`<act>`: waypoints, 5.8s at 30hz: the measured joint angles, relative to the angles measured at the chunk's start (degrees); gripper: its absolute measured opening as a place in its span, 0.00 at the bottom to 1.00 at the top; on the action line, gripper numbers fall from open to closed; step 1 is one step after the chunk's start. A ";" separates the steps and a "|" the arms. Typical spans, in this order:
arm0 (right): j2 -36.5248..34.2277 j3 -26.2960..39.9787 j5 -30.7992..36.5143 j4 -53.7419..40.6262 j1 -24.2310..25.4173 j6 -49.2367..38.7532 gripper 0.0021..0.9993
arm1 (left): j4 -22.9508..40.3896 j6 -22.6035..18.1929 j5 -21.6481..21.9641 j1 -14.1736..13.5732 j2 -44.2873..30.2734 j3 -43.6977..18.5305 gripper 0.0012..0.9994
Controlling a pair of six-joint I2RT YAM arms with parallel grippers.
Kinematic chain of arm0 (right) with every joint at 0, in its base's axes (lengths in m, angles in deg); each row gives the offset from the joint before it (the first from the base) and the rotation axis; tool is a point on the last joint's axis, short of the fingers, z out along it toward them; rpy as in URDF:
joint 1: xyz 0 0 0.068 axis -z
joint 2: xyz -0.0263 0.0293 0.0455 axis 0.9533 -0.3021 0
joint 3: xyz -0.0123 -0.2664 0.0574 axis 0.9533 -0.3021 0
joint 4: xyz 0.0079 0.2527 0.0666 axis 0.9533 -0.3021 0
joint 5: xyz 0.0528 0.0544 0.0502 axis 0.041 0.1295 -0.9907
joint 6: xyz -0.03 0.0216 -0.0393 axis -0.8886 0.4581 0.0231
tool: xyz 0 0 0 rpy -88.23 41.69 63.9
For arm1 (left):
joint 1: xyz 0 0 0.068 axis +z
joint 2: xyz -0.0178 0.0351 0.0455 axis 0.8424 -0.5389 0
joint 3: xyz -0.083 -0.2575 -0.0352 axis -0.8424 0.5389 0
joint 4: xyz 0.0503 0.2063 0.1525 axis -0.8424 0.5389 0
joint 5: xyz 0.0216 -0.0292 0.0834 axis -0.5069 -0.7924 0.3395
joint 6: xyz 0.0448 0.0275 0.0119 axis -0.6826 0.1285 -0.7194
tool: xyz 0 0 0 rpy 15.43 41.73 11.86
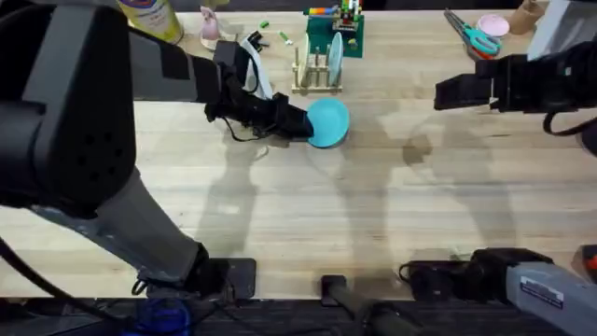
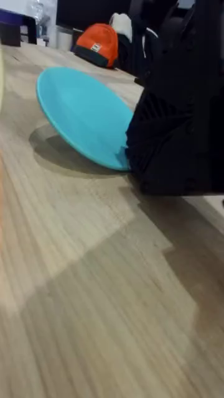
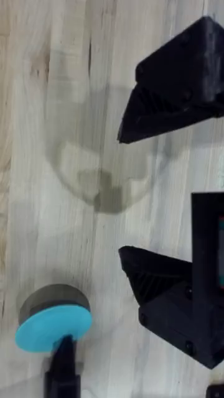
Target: Pick up the plates from the table one by one and place each into a slot on the dish rack.
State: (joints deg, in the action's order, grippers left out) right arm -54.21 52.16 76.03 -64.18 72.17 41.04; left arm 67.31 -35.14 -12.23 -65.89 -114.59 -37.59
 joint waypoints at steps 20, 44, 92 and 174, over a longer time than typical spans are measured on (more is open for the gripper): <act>-0.15 0.02 -4.21 9.94 -7.00 -0.10 1.00 | 0.20 0.00 0.00 0.00 0.00 0.00 0.04; -22.48 0.22 -9.22 27.67 -16.22 0.66 1.00 | 0.20 0.00 0.01 0.00 0.00 0.00 0.04; -34.18 1.20 -20.24 31.08 -20.81 2.51 0.04 | 1.51 0.00 -0.83 0.48 0.00 -0.02 0.04; -15.44 26.99 9.55 3.95 -25.23 4.26 0.03 | 23.87 0.61 35.67 -0.22 50.95 -0.09 1.00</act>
State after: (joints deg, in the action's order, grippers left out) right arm -69.65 79.15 85.59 -60.23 46.94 45.31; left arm 91.17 -34.53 23.44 -66.10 -63.64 -37.68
